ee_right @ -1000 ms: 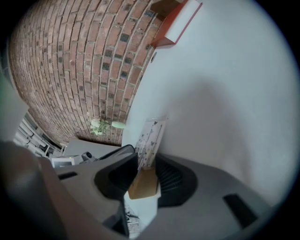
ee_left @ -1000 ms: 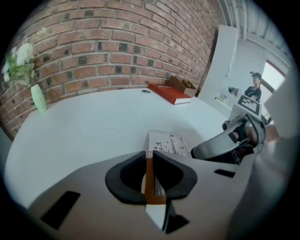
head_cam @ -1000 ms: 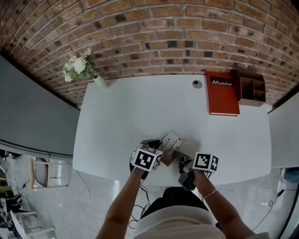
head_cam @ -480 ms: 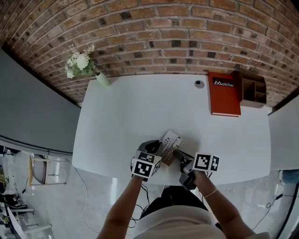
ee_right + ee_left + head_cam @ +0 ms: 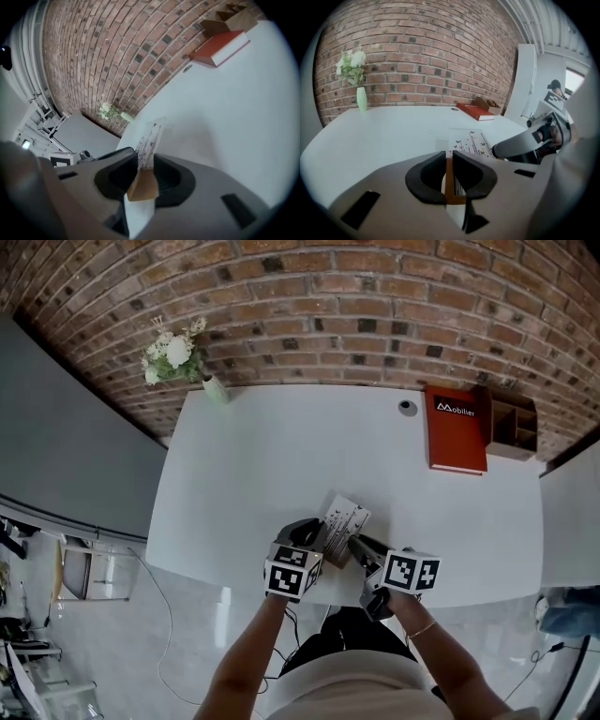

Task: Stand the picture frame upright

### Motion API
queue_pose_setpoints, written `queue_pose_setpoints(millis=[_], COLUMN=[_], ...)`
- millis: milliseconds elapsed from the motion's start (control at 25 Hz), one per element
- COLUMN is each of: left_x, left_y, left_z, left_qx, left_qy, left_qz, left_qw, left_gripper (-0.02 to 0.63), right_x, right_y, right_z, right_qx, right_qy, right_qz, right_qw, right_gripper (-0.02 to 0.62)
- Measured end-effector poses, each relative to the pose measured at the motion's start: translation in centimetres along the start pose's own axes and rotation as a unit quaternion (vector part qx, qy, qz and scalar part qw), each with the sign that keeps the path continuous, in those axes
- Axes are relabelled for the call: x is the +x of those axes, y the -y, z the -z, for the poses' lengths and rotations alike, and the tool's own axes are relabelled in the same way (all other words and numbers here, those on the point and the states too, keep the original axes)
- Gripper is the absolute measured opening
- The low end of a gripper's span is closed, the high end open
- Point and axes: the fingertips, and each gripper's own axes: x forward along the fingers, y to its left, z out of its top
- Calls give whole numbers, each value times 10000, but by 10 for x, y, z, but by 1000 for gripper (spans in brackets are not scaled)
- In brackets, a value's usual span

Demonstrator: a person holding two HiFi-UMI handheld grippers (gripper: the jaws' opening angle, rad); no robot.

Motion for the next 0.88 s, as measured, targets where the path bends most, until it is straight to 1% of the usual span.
queue_pose_setpoints(millis=[240,440,680,880], left_x=[-10,-19,-34,-48], left_y=[-3,-6,-9,-8], left_z=[3,7,8,12], left_qx=[-136,-159,-98,-58], left_qy=[111,244,472,597], left_qz=[-55,-103,-217,-289], left_qw=[9998,9995,9986,9978], left_gripper=[40,40,38,38], right_x=[0,0,-2,-6], right_y=[-11,-20,-40,-49], right_z=[2,6,9,20], right_qx=[-824,-1434,-2330,-2844], right_qy=[31,126,347,397], right_qz=[98,168,258,315], right_qw=[9965,9894,9715,9574], right_gripper=[103,103,103,103])
